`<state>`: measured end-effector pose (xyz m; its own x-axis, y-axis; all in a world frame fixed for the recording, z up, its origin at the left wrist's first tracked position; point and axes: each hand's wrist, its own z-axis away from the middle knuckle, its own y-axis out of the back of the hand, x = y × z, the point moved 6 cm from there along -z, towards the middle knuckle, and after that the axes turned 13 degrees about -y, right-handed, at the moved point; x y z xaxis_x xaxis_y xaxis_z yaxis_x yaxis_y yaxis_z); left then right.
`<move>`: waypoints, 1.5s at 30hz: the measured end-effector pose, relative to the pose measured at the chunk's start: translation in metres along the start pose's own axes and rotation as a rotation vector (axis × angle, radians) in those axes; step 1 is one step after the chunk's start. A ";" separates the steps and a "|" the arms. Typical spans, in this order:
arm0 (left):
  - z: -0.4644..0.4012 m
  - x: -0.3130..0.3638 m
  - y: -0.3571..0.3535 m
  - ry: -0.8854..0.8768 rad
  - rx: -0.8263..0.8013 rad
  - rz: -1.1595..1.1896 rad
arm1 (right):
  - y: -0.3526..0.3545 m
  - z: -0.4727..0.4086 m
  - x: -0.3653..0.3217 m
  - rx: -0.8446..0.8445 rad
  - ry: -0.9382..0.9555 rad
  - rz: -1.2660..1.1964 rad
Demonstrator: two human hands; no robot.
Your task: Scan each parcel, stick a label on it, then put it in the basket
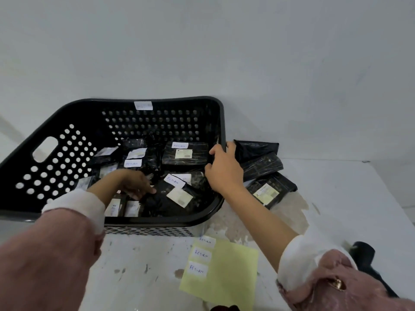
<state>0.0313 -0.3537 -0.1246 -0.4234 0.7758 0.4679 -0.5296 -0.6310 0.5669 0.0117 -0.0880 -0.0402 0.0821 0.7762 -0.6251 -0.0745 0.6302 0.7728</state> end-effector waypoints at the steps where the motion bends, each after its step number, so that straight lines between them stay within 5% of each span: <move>1: 0.004 -0.008 -0.006 0.035 -0.048 0.012 | 0.000 0.000 0.000 0.002 -0.005 -0.003; 6: 0.015 -0.006 -0.057 0.236 -0.382 -0.335 | -0.001 -0.001 0.001 0.016 -0.011 0.007; 11: 0.014 0.040 -0.042 0.274 -0.339 -0.694 | 0.003 -0.001 0.005 0.068 0.002 -0.108; 14: 0.009 0.099 -0.007 -0.055 0.221 -0.785 | 0.007 0.003 0.009 0.061 0.027 -0.440; 17: 0.031 0.168 0.010 -0.539 0.694 -0.278 | 0.010 0.009 0.039 -0.038 0.126 -0.582; 19: 0.059 0.218 0.001 -0.844 0.803 -0.037 | 0.010 0.012 0.094 -0.050 0.137 -0.371; 22: 0.097 0.282 -0.039 -1.190 0.813 0.137 | 0.023 0.021 0.223 0.036 -0.105 -0.082; 26: 0.092 0.326 -0.121 -1.366 0.750 0.118 | 0.062 0.061 0.371 0.141 -0.439 0.236; 29: 0.036 0.319 -0.181 -1.202 0.639 -0.004 | 0.074 0.089 0.431 0.112 -0.610 0.275; 33: -0.058 0.266 -0.236 -0.606 0.390 -0.077 | 0.068 0.097 0.466 -0.055 -0.686 0.288; 36: -0.099 0.235 -0.248 -0.328 0.328 -0.202 | 0.068 0.092 0.475 -0.058 -0.661 0.281; 40: -0.125 0.205 -0.249 -0.135 0.265 -0.337 | 0.066 0.081 0.483 -0.173 -0.574 0.474; 45: -0.131 0.195 -0.249 -0.166 0.269 -0.229 | 0.066 0.071 0.492 -0.264 -0.532 0.504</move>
<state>-0.0156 -0.0438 -0.2630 -0.1799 0.8989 0.3995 -0.3759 -0.4381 0.8165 0.1177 0.3339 -0.2890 0.4365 0.8995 -0.0171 -0.4585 0.2388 0.8560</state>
